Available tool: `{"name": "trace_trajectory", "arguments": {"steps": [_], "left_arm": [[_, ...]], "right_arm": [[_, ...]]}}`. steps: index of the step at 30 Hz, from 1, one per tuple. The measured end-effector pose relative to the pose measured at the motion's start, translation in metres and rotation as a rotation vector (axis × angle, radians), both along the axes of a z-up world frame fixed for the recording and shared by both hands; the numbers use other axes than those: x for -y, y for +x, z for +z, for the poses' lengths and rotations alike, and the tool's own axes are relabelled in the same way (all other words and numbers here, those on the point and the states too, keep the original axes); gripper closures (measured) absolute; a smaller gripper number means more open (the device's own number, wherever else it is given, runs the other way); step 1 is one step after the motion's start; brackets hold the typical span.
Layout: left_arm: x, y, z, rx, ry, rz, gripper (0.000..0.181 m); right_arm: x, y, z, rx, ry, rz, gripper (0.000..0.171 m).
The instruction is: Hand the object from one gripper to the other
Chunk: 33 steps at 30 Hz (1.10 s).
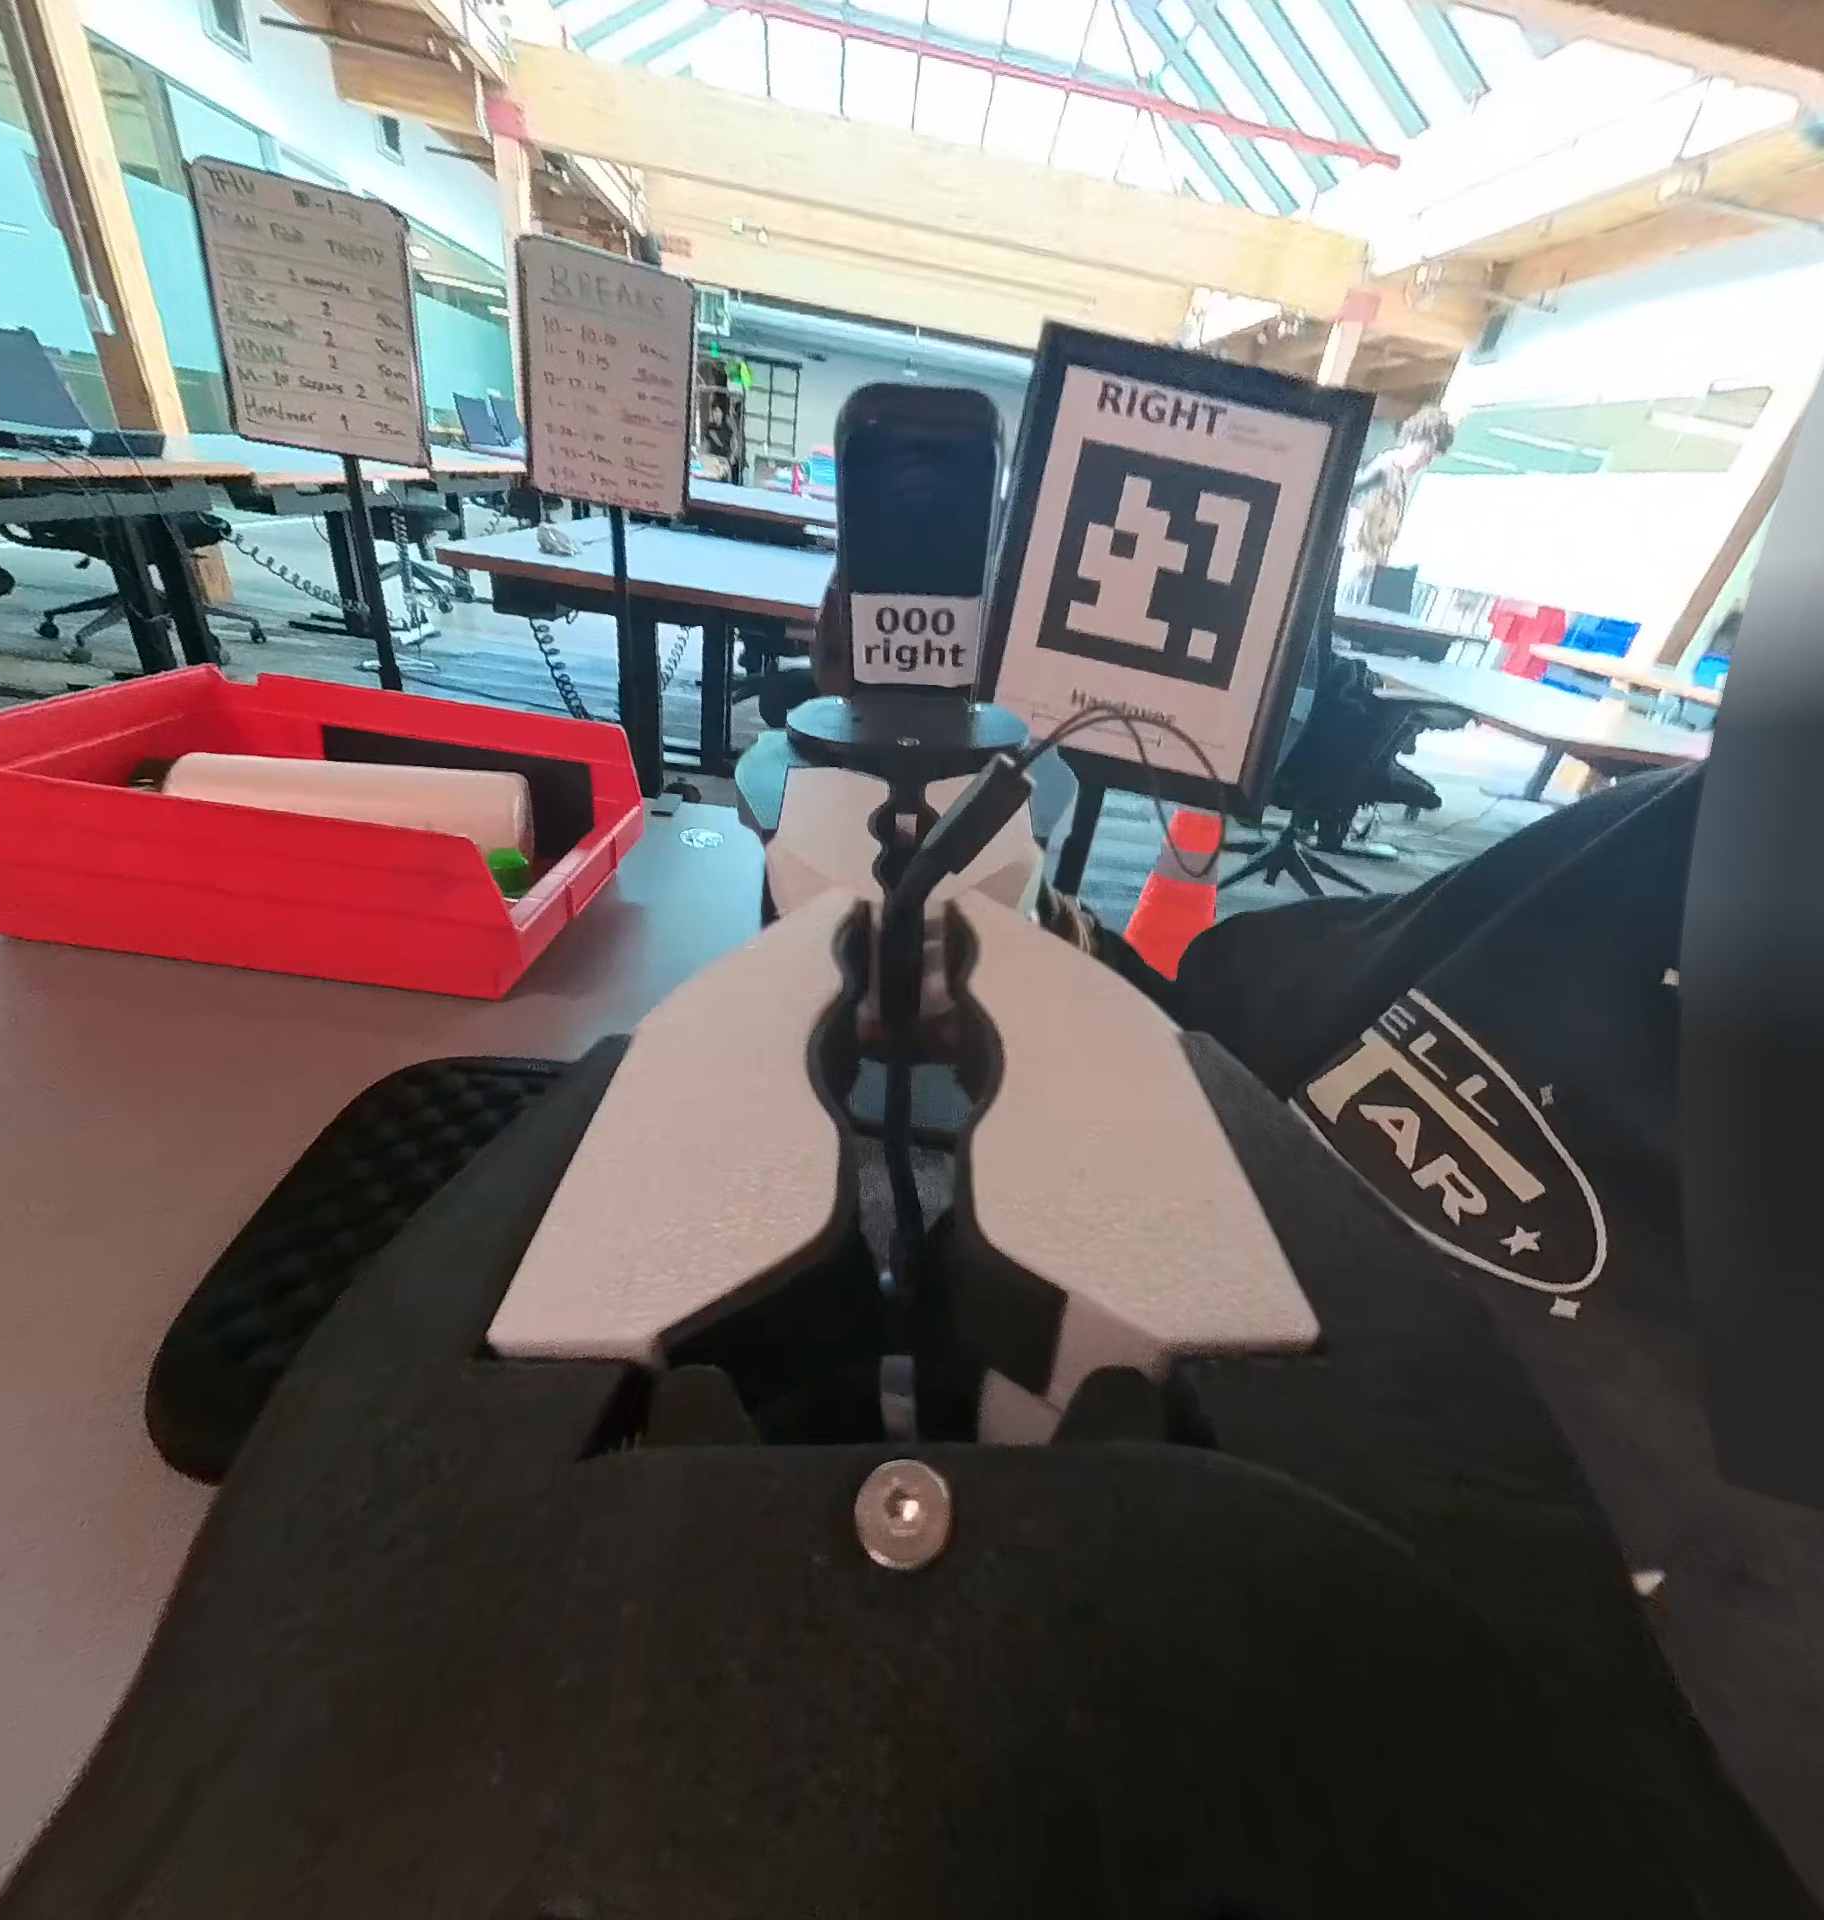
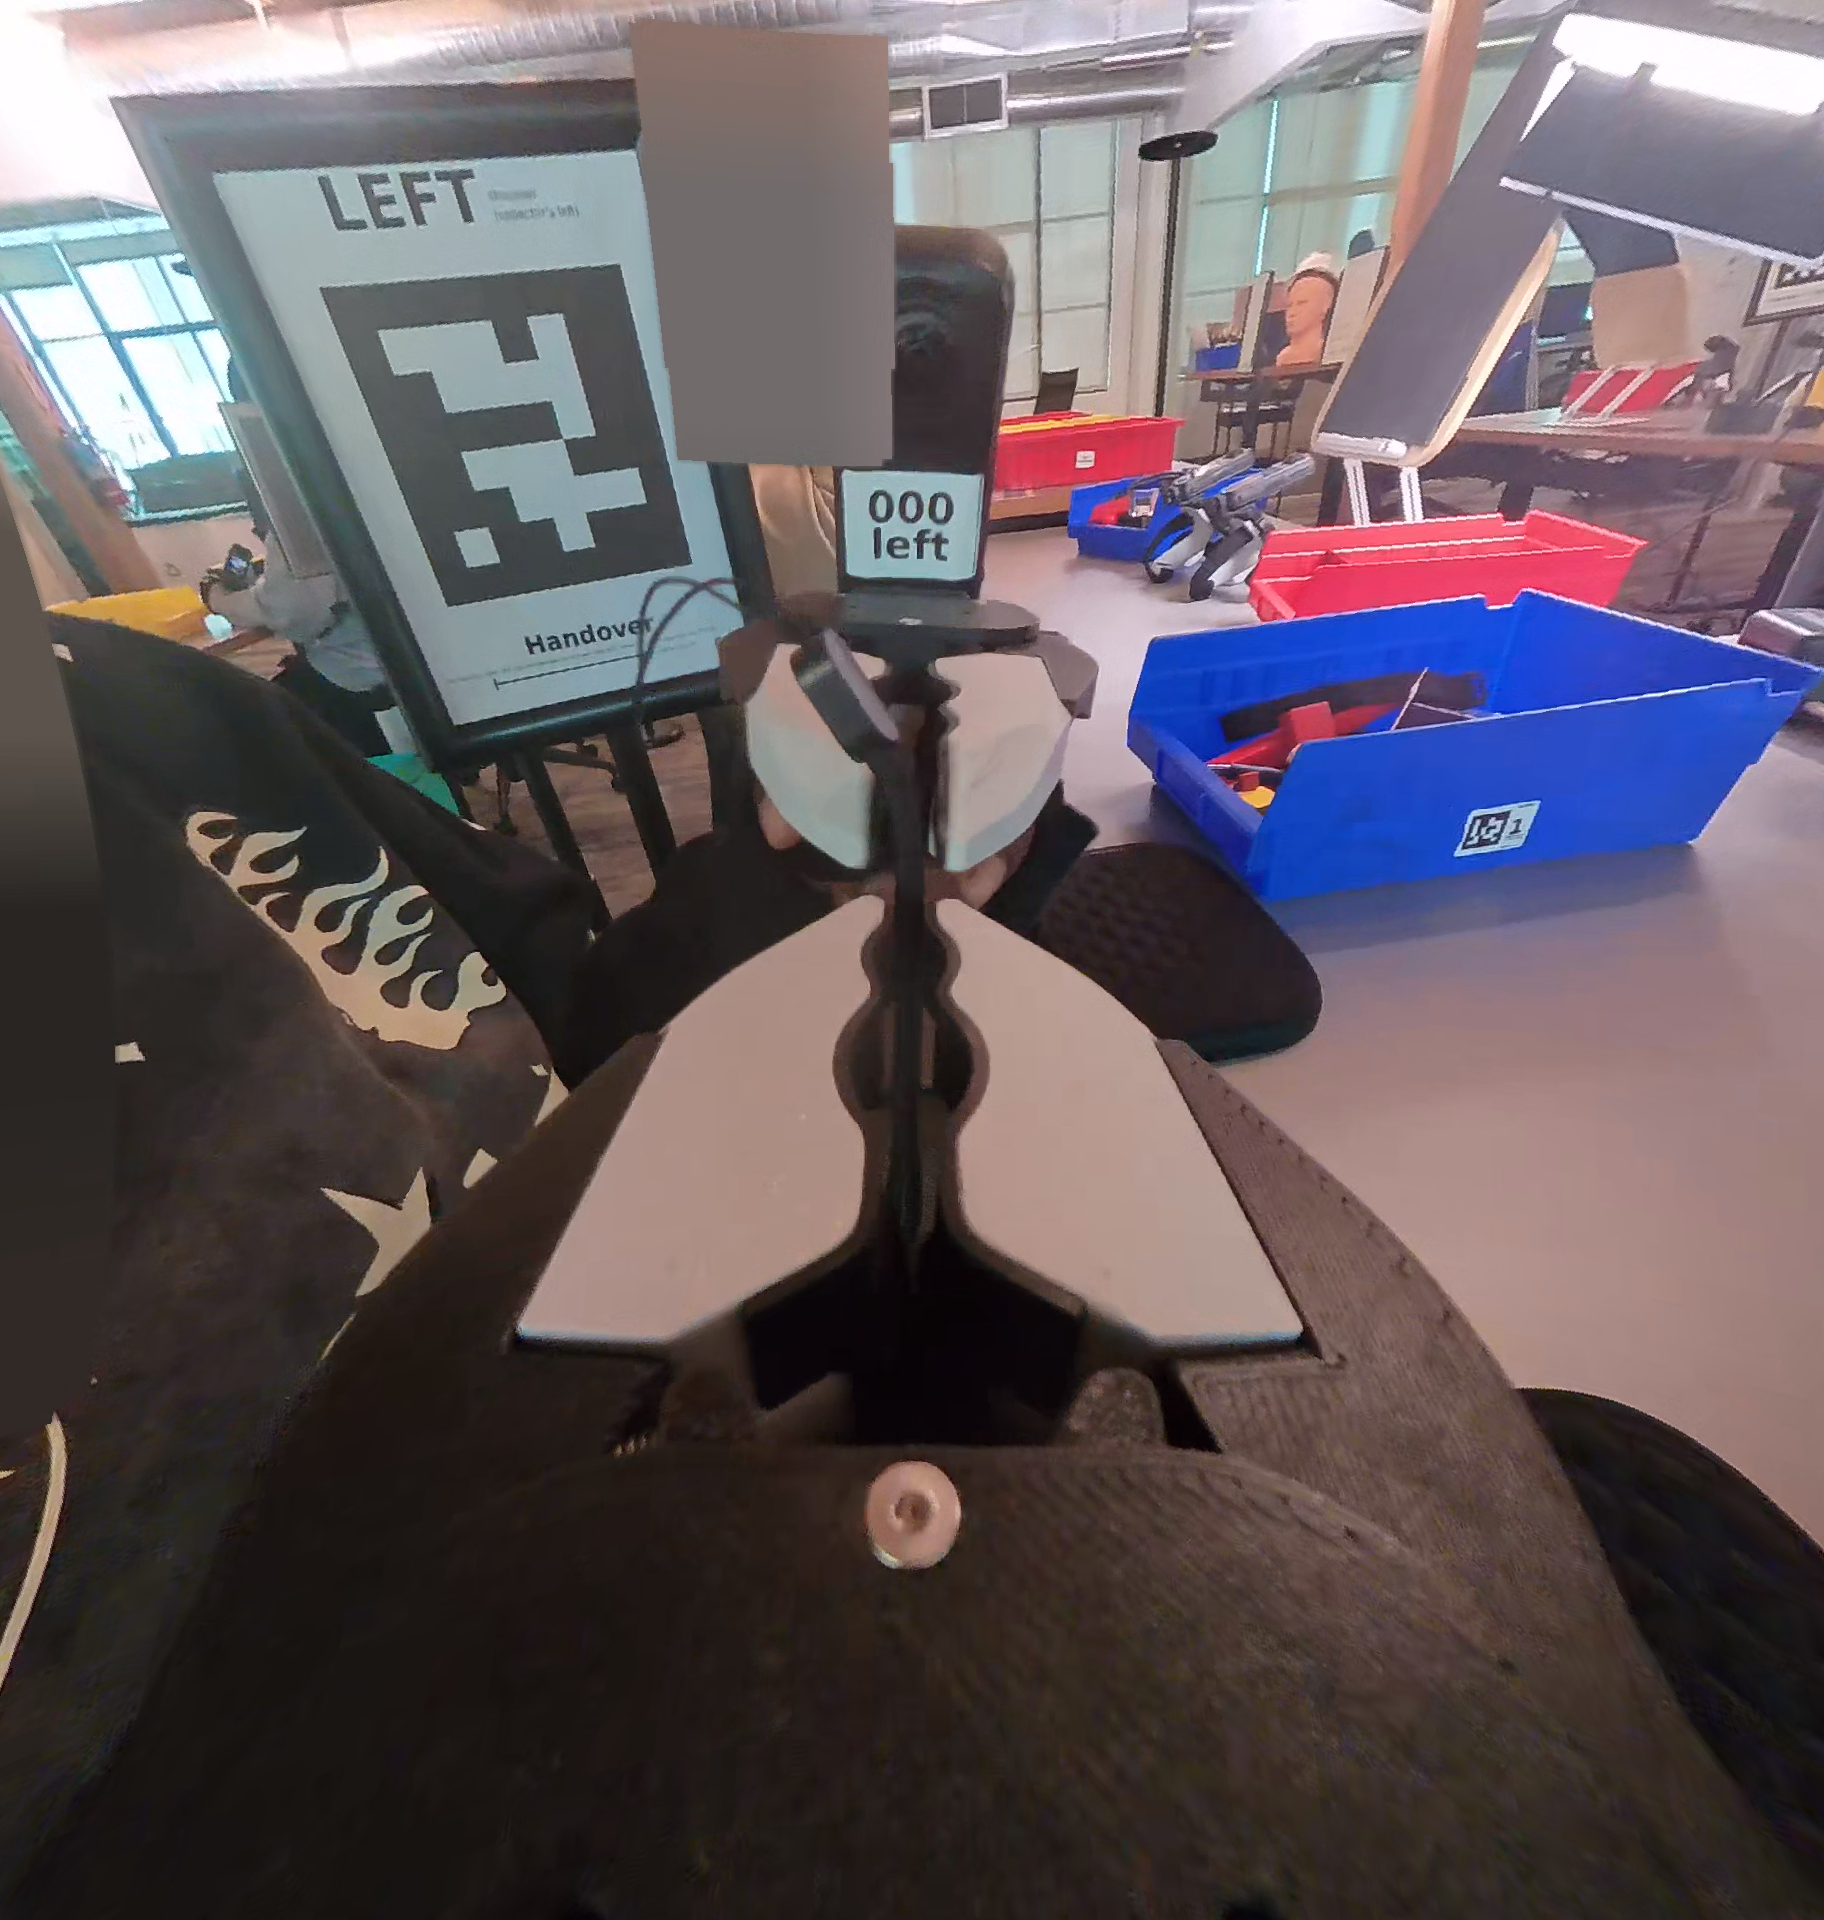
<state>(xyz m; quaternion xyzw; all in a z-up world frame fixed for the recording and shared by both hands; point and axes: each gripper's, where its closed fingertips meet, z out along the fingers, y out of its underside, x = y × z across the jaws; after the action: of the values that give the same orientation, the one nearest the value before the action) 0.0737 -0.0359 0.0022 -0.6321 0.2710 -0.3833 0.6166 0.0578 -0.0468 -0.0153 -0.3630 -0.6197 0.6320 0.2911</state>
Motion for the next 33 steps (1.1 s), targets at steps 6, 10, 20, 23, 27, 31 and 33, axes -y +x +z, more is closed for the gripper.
{"name": "trace_trajectory", "arguments": {"steps": [6,10,20,23,27,31,33], "left_arm": [[-0.008,-0.001,-0.01,-0.022,-0.052,0.027,0.148],[-0.013,0.012,-0.019,-0.044,-0.077,0.009,0.149],[-0.012,0.011,-0.007,0.053,-0.046,-0.01,0.177],[-0.009,0.005,-0.001,0.091,-0.035,-0.008,0.177],[-0.007,0.002,0.004,0.127,-0.029,-0.019,0.177],[-0.007,0.003,0.006,0.14,-0.026,-0.027,0.177],[-0.008,0.001,0.007,0.149,-0.023,-0.014,0.169]], "right_arm": [[-0.012,0.005,0.021,-0.086,-0.119,-0.024,0.167],[-0.013,0.007,0.027,-0.11,-0.135,-0.03,0.167],[-0.019,0.008,0.029,-0.121,-0.136,-0.067,0.154],[-0.019,0.009,0.021,-0.074,-0.123,-0.045,0.144],[-0.006,0.005,0.003,0.014,-0.065,0.016,0.144],[0.001,0.003,0.002,0.004,-0.051,0.037,0.166],[-0.001,0.004,0.005,-0.002,-0.064,0.035,0.167]]}}
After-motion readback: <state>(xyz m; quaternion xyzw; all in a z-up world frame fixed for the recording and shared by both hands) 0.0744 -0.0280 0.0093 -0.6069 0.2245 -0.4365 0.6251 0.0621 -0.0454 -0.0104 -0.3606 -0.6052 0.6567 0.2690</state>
